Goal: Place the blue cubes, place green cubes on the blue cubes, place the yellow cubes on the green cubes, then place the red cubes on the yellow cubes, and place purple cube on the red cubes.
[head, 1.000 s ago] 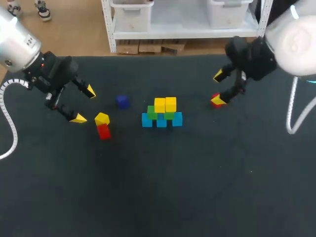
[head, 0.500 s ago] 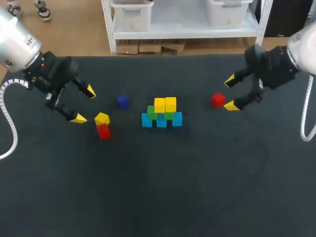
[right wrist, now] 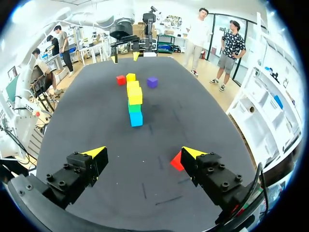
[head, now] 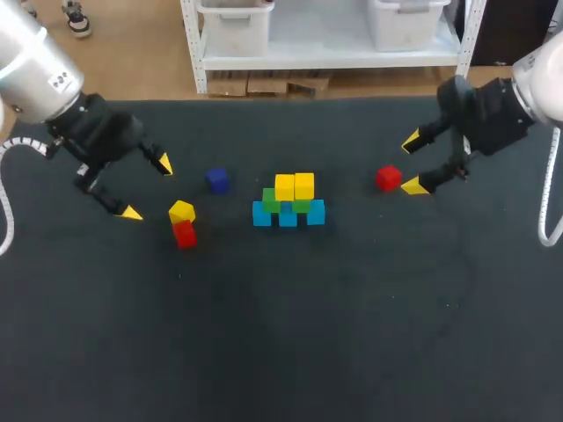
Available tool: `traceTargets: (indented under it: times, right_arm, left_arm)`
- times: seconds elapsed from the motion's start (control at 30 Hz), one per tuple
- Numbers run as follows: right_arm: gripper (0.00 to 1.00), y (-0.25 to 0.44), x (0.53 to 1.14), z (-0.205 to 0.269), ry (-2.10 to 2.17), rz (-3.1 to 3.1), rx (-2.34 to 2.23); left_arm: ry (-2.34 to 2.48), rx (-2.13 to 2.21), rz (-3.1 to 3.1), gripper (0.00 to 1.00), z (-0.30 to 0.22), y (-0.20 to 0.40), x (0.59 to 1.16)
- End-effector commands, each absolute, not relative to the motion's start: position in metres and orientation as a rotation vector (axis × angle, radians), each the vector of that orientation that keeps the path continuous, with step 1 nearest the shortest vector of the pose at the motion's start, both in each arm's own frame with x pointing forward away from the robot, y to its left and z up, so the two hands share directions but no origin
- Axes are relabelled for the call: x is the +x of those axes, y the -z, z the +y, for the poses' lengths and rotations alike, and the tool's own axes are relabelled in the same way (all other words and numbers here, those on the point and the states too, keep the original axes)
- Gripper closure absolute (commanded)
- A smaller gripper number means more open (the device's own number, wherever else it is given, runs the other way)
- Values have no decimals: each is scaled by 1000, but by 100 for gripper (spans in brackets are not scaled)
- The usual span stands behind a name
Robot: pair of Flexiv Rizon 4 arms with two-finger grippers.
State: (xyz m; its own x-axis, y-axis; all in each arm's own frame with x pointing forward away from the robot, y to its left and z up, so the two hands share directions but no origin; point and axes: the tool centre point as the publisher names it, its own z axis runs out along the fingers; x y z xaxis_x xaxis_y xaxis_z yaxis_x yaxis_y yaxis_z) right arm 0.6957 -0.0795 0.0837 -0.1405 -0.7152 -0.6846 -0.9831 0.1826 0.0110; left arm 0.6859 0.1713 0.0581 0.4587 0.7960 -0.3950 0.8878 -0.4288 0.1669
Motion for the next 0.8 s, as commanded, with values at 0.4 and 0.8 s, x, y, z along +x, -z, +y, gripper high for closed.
traceTargets:
  times: [0.4,0.8]
  right_arm:
    - [0,-83,696,-80,-645,1917,-1589]
    - [0,-83,696,-80,-645,1917,-1589]
  left_arm:
    - [420,2403,1457,0,145,-25,706]
    - [422,2397,1473,0,144,-10,715]
